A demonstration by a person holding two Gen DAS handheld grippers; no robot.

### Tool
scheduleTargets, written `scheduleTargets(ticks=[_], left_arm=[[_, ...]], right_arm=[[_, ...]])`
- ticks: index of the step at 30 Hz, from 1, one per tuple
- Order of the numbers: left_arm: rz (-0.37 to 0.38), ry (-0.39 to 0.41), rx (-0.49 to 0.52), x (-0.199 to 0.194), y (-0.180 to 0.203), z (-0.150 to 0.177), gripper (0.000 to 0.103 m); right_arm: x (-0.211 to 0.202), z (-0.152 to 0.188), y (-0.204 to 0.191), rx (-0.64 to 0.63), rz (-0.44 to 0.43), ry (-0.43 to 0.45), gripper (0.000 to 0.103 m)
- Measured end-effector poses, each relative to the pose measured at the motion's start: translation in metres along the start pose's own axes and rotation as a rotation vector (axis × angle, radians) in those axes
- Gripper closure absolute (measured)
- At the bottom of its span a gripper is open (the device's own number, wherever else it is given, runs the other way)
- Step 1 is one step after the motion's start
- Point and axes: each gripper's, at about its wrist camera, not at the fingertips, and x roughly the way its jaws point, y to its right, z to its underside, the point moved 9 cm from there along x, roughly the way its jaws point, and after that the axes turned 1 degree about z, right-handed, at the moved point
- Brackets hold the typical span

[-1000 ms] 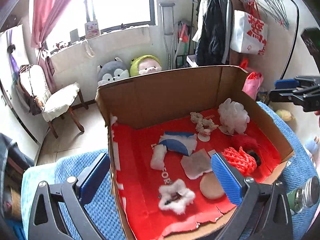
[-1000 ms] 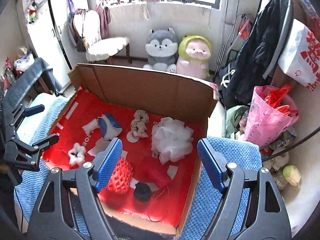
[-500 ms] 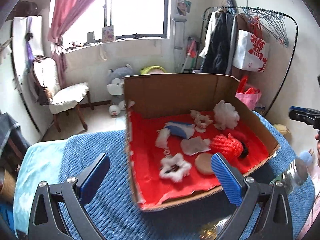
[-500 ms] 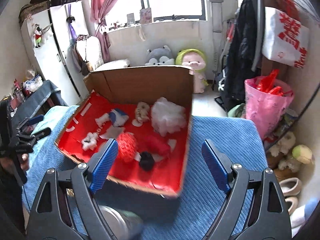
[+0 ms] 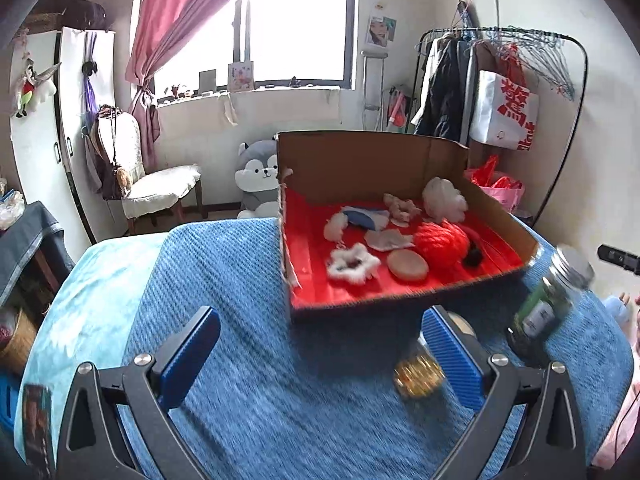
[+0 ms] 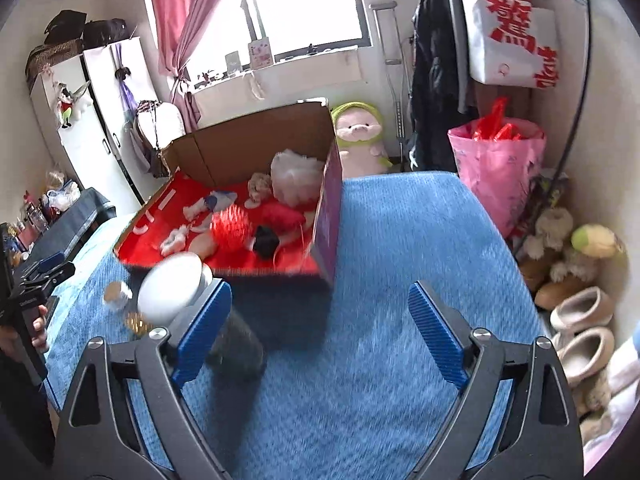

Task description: Organize soft objects

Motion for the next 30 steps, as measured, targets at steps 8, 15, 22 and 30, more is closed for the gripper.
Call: scheduleTargets(ticks=[8,15,22,30], left_arm=[[-0.001,-0.002,-0.021,-0.027,0.042,0.044,0.0],[-0.028,-0.109,-0.039,-0.002,0.071,0.09,0.0],[-0.062,-0.225,-0.03,0.027,0.086,0.122,0.0],[-0.105,-0.298,-0.034,0.044,0.085,0.132,0.0]], right_arm=[[-0.002,0.071,-0.036,-0.06,0.083,-0.022,0.009],[0.024,0.119,-0.076,-0.078,0.08,-0.144,0.009],[0.041,0.138,-0.073,-0.052,0.172,-0.211,0.009],[0.044,0.144,-0.076,-0.068,0.225,-0.236,0.007]])
